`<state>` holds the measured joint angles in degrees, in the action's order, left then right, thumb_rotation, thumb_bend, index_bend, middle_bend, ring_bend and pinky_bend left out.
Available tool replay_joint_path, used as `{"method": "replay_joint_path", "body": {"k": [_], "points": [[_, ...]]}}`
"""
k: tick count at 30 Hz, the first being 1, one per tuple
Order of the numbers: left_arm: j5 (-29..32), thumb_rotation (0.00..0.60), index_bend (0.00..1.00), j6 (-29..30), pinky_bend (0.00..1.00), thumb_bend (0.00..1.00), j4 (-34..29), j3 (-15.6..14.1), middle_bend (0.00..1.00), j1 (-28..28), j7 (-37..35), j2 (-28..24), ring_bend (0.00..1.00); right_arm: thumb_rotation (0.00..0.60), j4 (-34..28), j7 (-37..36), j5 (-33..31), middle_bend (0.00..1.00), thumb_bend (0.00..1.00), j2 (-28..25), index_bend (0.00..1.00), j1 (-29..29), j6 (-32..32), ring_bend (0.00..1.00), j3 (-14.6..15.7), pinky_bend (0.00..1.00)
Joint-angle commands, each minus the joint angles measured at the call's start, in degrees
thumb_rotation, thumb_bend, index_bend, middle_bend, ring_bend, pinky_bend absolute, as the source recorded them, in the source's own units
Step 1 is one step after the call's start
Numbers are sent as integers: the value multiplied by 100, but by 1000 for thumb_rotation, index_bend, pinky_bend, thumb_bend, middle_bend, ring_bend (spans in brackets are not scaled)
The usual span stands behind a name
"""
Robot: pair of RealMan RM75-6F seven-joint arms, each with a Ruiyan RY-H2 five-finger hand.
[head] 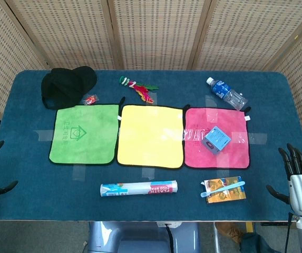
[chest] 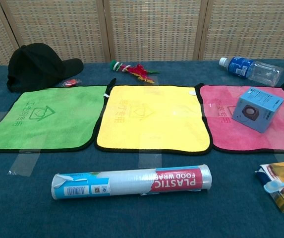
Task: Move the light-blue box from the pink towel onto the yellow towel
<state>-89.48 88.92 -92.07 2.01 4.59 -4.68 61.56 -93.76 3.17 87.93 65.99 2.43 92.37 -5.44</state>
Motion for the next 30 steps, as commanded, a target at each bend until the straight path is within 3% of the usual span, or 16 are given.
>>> {"method": "replay_joint_path", "body": {"k": [1, 5, 7, 12, 15, 17, 20, 30], "points": [[19, 600, 0, -21, 0, 0, -12, -5, 0, -3, 40, -4, 0, 600, 8, -22, -56, 0, 0, -17, 0, 9, -86, 0, 7, 0], [9, 600, 0, -45, 0, 0, 21, 6, 0, 23, 83, 39, 0, 600, -147, -331, -239, 0, 4, -71, 0, 65, -403, 0, 36, 0], [15, 600, 0, -57, 0, 0, 40, 23, 0, 41, 96, 68, 0, 600, -209, -678, -329, 0, 77, -85, 0, 144, -618, 0, 15, 0], [31, 600, 0, -155, 0, 0, 60, 36, 0, 104, 174, 135, 0, 600, -117, -1793, -826, 0, 654, -98, 13, 689, -1768, 0, -213, 4], [68, 600, 0, -222, 0, 0, 55, 47, 0, 139, 252, 167, 0, 600, -65, -2425, -1420, 11, 879, -109, 37, 1078, -2606, 0, -495, 66], [101, 600, 0, -269, 0, 0, 52, 58, 0, 162, 269, 180, 0, 600, 51, -2624, -1839, 34, 964, -65, 44, 1296, -3053, 0, -674, 102], [145, 600, 0, -335, 0, 0, 55, 69, 0, 193, 266, 181, 0, 600, 188, -2731, -2424, 50, 1000, 7, 48, 1541, -3585, 10, -862, 152], [243, 600, 0, -457, 0, 0, 69, 78, 0, 235, 274, 187, 0, 600, 248, -2770, -3403, 58, 1000, 136, 51, 1890, -4339, 30, -1096, 222]]}}
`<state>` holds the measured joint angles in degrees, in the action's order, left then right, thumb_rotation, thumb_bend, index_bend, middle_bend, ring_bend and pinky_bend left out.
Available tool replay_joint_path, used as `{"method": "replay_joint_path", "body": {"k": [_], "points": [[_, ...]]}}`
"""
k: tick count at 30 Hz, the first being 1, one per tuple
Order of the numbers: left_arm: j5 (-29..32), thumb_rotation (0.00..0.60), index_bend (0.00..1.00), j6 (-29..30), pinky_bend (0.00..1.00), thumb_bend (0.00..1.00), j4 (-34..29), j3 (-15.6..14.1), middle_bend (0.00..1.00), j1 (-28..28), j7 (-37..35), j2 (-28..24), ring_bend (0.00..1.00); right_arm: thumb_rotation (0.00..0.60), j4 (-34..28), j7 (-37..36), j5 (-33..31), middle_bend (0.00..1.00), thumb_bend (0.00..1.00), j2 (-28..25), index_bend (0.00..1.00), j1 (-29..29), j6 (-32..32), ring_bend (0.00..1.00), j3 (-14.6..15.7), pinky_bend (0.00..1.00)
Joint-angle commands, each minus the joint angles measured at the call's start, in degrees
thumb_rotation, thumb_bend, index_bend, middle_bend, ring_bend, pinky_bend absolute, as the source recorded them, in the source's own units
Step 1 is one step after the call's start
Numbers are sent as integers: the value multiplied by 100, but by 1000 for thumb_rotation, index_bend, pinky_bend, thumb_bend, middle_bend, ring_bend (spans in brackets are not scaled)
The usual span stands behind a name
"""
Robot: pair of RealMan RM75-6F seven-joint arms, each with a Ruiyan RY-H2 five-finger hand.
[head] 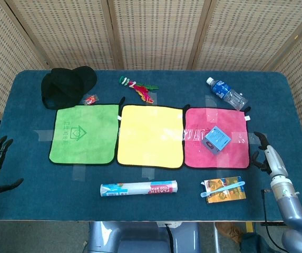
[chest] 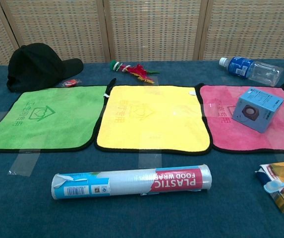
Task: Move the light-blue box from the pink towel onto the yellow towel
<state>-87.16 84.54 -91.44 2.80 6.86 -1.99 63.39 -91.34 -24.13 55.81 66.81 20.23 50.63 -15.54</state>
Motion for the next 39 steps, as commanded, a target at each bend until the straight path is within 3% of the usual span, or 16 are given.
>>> {"method": "replay_joint_path", "body": {"k": [1, 10, 25, 39], "points": [[15, 600, 0, -34, 0, 0, 9, -5, 0, 13, 7, 6, 0, 600, -11, -42, -258, 62, 1000, 73, 53, 141, -218, 33, -102, 223], [61, 600, 0, -63, 0, 0, -3, -2, 0, 22, -41, -6, 0, 600, 132, 505, -1441, 75, 1000, 543, 64, 767, -643, 46, -238, 227], [188, 600, 0, -197, 0, 0, 17, 29, 0, 77, -140, -29, 0, 600, -241, 720, -2675, 99, 1000, 799, 84, 1425, -977, 66, -529, 298], [322, 600, 0, -317, 0, 0, 39, 64, 0, 118, -224, -48, 0, 600, -251, 1015, -3388, 102, 1000, 1193, 87, 2046, -904, 69, -630, 303]]}}
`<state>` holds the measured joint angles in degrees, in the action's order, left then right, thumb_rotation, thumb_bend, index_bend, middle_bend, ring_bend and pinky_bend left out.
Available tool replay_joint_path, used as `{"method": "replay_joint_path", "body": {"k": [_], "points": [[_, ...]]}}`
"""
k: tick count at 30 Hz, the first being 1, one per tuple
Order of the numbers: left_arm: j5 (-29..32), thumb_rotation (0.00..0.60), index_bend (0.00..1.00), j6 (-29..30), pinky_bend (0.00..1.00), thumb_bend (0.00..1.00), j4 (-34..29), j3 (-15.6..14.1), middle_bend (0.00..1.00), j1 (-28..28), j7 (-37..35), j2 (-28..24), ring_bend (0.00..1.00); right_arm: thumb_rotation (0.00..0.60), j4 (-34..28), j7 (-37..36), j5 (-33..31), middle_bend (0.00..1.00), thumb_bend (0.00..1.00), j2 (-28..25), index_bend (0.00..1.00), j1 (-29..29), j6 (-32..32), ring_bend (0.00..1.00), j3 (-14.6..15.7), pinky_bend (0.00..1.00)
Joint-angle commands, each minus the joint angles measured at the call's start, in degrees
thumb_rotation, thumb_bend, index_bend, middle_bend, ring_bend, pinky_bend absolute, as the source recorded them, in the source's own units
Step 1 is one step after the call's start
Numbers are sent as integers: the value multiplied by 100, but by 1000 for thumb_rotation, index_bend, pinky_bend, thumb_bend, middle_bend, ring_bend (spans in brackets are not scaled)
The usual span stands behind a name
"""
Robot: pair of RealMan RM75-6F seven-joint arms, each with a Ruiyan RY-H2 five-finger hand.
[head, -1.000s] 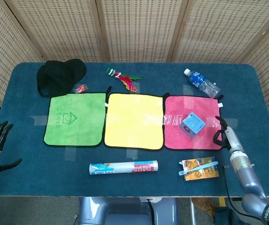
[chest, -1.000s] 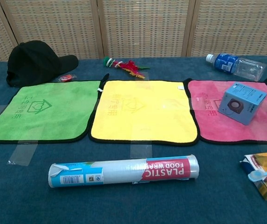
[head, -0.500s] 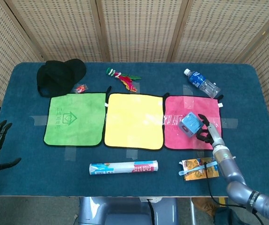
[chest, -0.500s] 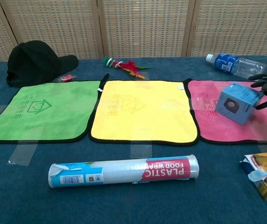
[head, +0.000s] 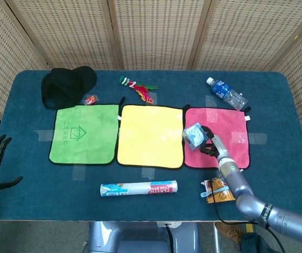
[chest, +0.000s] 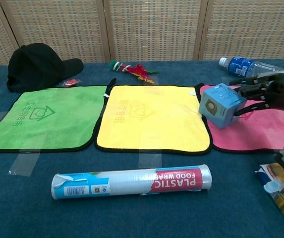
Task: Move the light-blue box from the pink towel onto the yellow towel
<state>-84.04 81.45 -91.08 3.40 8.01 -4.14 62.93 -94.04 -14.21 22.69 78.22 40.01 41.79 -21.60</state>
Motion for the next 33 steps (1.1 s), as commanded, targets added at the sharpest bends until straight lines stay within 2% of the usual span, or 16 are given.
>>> {"method": "replay_joint_path", "body": {"k": [1, 8, 21, 33], "points": [[23, 600, 0, -16, 0, 0, 5, 9, 0, 6, -20, -4, 0, 600, 25, 23, -105, 102, 1000, 76, 87, 99, -35, 69, -37, 303], [102, 600, 0, -116, 0, 0, 12, 21, 0, 39, -64, -11, 0, 600, 112, 20, -315, 109, 1000, 289, 91, 387, -156, 75, -182, 303], [208, 600, 0, -230, 0, 0, 17, 34, 0, 80, -30, 10, 0, 600, 417, 323, -1096, 111, 1000, 621, 92, 1102, -333, 76, -144, 303], [331, 600, 0, -336, 0, 0, 71, 75, 0, 121, -91, 14, 0, 600, 694, 534, -1580, 112, 1000, 1104, 93, 1742, -185, 76, -293, 303]]}}
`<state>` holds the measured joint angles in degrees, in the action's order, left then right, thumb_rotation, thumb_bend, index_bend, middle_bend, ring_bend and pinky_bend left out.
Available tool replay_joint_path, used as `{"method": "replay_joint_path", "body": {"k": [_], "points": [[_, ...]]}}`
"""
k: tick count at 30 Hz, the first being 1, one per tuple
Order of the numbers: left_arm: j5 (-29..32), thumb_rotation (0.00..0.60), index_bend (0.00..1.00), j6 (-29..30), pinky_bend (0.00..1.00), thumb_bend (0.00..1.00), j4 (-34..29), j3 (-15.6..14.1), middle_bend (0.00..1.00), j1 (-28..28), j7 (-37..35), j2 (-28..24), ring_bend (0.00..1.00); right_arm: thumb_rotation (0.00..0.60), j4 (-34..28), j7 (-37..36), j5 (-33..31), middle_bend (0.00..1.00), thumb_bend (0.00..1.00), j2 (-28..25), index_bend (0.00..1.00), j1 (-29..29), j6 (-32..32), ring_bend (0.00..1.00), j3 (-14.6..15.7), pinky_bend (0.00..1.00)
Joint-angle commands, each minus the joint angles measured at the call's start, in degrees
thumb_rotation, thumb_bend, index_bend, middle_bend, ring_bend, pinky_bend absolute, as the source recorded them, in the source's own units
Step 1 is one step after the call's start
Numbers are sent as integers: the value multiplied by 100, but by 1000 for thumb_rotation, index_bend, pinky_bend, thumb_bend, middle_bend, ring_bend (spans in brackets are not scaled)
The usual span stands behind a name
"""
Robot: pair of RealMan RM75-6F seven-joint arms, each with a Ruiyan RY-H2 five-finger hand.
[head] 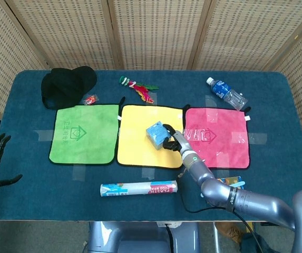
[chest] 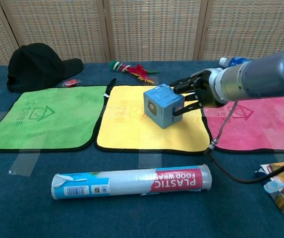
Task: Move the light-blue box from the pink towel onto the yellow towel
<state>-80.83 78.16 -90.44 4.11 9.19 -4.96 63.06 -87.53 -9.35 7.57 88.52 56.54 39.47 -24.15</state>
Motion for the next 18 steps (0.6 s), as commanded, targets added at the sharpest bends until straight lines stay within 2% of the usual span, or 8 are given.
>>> {"method": "replay_joint_path", "body": {"k": [1, 7, 14, 16, 18], "points": [[30, 600, 0, -26, 0, 0, 18, 7, 0, 7, -26, 0, 0, 600, 45, 77, -89, 112, 1000, 117, 93, 163, 56, 76, -81, 303], [70, 600, 0, -74, 0, 0, 37, 21, 0, 28, -50, -7, 0, 600, 76, 159, -262, 112, 1000, 239, 93, 366, 108, 76, -187, 303], [88, 600, 0, -65, 0, 0, 26, 24, 0, 14, -93, -37, 0, 600, 83, 319, -241, 98, 996, 206, 87, 418, 310, 70, -155, 286], [96, 600, 0, -73, 0, 0, 33, 28, 0, 16, -115, -38, 0, 600, -132, 363, 254, 71, 861, 64, 68, 256, 552, 50, -115, 214], [90, 600, 0, -75, 0, 0, 33, 27, 0, 19, -119, -40, 0, 600, -333, 379, 700, 37, 579, -65, 39, 82, 716, 23, -55, 94]]}}
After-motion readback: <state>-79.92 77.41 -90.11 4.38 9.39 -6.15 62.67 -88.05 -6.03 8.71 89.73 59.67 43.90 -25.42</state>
